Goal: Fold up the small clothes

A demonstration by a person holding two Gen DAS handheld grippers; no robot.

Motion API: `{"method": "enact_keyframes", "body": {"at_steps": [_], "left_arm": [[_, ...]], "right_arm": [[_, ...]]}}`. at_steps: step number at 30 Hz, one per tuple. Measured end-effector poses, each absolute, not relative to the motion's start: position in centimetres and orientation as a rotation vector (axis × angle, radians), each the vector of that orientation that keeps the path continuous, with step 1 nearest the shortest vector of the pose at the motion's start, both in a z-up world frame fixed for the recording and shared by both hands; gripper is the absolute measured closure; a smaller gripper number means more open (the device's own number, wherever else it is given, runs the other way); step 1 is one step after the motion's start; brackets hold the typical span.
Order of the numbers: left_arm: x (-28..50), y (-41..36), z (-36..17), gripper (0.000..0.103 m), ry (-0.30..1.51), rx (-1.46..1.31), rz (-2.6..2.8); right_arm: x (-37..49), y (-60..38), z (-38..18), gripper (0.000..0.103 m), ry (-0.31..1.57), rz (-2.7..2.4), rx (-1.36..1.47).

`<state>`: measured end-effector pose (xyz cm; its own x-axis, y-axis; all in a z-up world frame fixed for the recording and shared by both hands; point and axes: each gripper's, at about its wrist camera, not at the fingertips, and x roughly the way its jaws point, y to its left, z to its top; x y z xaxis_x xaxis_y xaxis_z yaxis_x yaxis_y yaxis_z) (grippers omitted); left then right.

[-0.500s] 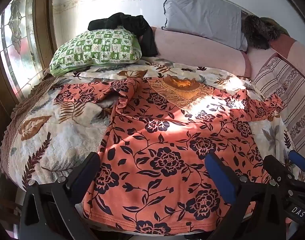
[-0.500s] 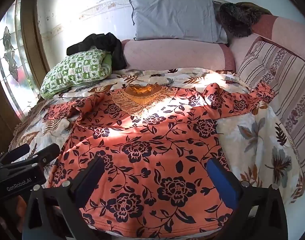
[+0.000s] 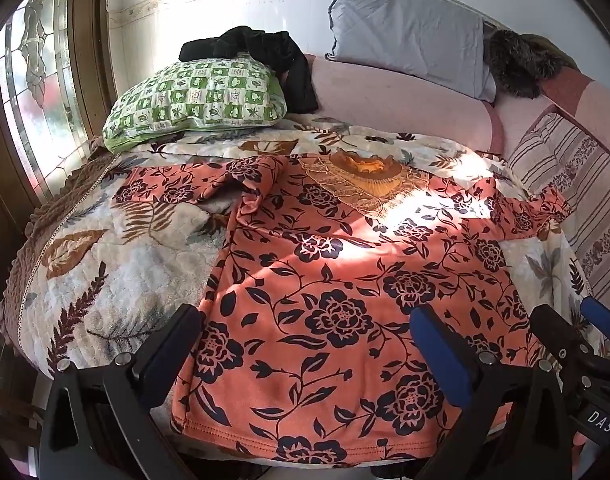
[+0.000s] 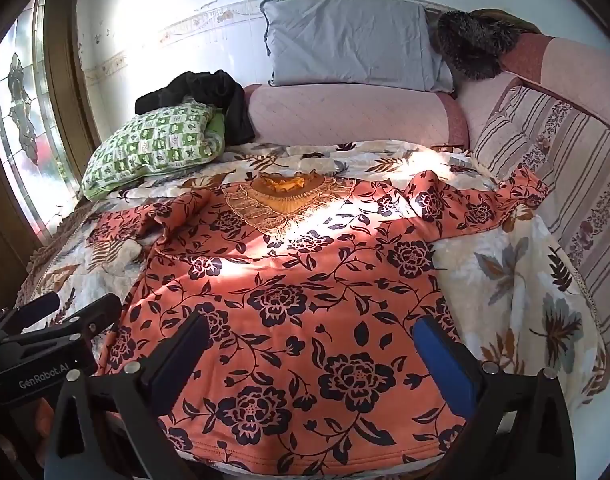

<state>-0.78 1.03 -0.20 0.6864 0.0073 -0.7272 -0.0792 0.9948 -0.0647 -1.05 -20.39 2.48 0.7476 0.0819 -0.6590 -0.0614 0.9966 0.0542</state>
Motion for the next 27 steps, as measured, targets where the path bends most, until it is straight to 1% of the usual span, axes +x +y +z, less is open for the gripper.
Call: {"method": "enact_keyframes", "body": {"at_steps": [27], "left_arm": [[-1.08,0.41,0.39,0.0,0.806,-0.084,0.05]], "right_arm": [[-1.27,-20.29,3.35,0.0,0.669,0.067,0.016]]}}
